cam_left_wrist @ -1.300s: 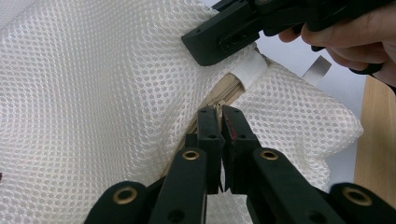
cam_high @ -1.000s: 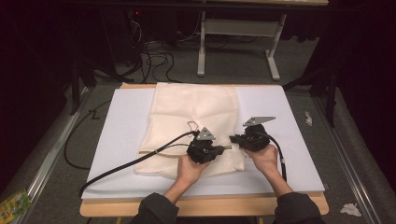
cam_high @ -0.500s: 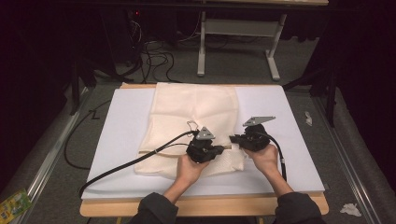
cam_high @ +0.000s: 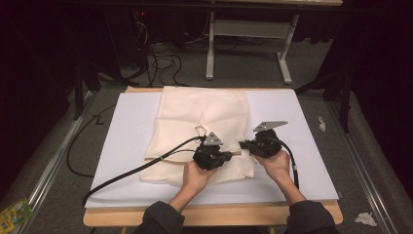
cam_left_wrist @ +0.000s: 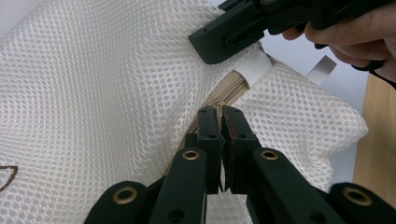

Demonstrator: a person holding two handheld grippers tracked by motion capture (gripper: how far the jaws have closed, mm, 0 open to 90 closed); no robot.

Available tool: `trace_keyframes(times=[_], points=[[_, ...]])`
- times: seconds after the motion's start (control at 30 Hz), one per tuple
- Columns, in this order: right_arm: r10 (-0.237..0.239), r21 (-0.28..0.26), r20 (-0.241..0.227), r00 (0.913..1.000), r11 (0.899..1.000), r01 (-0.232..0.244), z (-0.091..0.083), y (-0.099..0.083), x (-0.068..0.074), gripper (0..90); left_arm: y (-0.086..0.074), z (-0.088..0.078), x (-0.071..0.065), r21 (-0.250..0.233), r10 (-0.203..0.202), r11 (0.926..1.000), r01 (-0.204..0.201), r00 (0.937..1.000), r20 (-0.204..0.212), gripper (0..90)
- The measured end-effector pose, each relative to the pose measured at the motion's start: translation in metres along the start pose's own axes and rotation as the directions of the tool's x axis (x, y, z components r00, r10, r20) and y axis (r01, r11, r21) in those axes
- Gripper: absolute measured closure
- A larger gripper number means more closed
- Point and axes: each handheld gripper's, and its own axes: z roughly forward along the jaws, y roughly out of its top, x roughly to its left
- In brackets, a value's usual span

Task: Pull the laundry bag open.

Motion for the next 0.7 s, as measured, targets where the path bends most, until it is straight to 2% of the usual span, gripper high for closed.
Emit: trace_keyframes(times=[0.23, 0.6, 0.7], points=[[0.006, -0.007, -0.001, 1.0000, 1.000, -0.006, -0.0009, -0.0006, -0.0010, 88.6, -0.0019, 0.0001, 0.0018, 0.001, -0.007, 1.0000, 0.007, 1.0000, -0.003, 87.4], [-0.010, -0.013, -0.003, 0.9999, 1.000, 0.010, -0.0017, 0.0001, -0.0011, 88.6, -0.0015, -0.0005, 0.0026, 0.004, -0.007, 1.0000, 0.007, 1.0000, -0.004, 87.4], [-0.009, -0.014, 0.004, 1.0000, 1.000, 0.009, -0.0045, -0.0003, -0.0007, 88.6, -0.0030, 0.0001, 0.0035, 0.017, -0.010, 0.9998, 0.010, 0.9999, -0.011, 87.4]])
